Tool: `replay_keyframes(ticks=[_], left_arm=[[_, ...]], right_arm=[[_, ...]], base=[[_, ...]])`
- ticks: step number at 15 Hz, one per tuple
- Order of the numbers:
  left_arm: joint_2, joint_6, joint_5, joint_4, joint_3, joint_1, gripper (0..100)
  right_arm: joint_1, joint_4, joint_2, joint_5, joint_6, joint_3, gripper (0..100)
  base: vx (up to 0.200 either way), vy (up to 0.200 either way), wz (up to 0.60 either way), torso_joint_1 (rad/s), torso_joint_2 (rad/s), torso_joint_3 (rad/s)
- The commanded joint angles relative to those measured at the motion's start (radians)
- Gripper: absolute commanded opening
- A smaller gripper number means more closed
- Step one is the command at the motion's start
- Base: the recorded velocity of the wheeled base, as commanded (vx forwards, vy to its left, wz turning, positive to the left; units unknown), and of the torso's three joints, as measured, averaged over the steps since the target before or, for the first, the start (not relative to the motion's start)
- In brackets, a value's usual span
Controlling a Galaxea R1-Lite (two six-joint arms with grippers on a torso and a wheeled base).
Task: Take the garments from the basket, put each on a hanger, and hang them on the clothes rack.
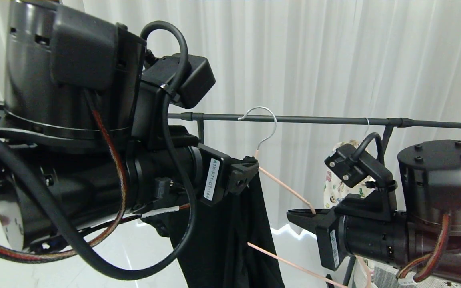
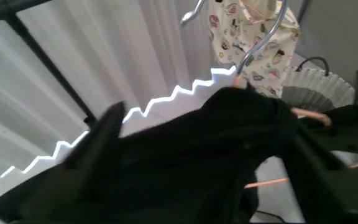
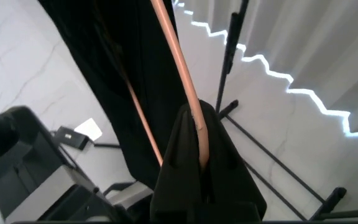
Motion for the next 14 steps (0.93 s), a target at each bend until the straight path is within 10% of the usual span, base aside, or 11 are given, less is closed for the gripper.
replay_keyframes(ticks=[1, 14], left_arm=[[-0.008, 0.000, 0.000, 0.001, 0.000, 0.015, 100], [-0.174, 0.004, -0.001, 0.001, 0.174, -0.006, 100]], right_arm=[[-0.019, -0.001, -0.011, -0.008, 0.000, 0.000, 0], [-0.082, -0.309, -0.017, -0.023, -0.032, 0.112, 0]], base=[[0.000, 0.000, 0.00, 0.000, 0.00, 0.000], [0.000, 0.000, 0.00, 0.000, 0.00, 0.000]])
